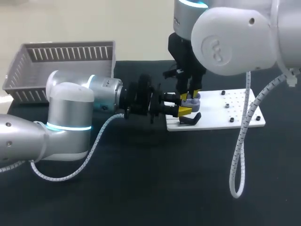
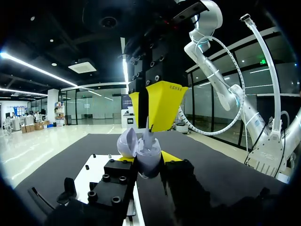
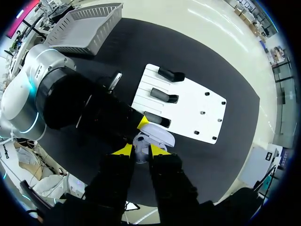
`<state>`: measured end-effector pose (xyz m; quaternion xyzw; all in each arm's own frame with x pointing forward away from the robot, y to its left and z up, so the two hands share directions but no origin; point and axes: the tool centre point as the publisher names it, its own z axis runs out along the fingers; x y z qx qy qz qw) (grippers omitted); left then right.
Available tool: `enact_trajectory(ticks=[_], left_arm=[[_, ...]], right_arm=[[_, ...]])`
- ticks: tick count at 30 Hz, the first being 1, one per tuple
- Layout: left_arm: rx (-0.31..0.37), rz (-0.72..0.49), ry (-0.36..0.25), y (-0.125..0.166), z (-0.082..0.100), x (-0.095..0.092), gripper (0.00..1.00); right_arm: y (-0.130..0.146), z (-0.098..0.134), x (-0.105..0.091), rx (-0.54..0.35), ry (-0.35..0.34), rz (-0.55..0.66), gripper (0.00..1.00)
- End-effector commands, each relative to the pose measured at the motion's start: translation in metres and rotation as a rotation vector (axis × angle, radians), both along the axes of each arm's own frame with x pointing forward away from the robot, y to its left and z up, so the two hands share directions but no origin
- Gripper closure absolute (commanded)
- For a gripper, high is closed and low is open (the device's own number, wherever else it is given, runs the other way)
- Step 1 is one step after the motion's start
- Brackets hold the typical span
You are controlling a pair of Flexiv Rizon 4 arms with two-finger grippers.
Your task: Pick up each earbud case from the left stands, insert the matching earbuds, close the lid, and place the case in the box.
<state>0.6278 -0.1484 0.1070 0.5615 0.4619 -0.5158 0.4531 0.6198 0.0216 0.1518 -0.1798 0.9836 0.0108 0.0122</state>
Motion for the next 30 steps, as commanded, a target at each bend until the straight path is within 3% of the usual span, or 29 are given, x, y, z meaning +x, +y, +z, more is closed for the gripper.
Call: enact_trajectory(ticks=[1,28,29,30], left_arm=[[-0.002,0.004,-0.002,0.0001,-0.0007,-0.0009,1.00],[-0.002,0.004,-0.002,0.0001,-0.0007,-0.0009,1.00],[-0.002,0.004,-0.002,0.0001,-0.0007,-0.0009,1.00],[-0.002,0.004,-0.002,0.0001,-0.0007,-0.0009,1.00]], right_arm=[[-0.0014,-0.0024,0.0003,0.003,-0.004,-0.001,1.00],[0.0003,-0.0120,0.0098,-0.002,0.019,0.006,1.00],[-0.0003,-0.0116,0.0097,-0.001,0.019,0.004,0.62],[-0.0009,-0.0105,0.0092,0.000,0.019,0.003,0.17]])
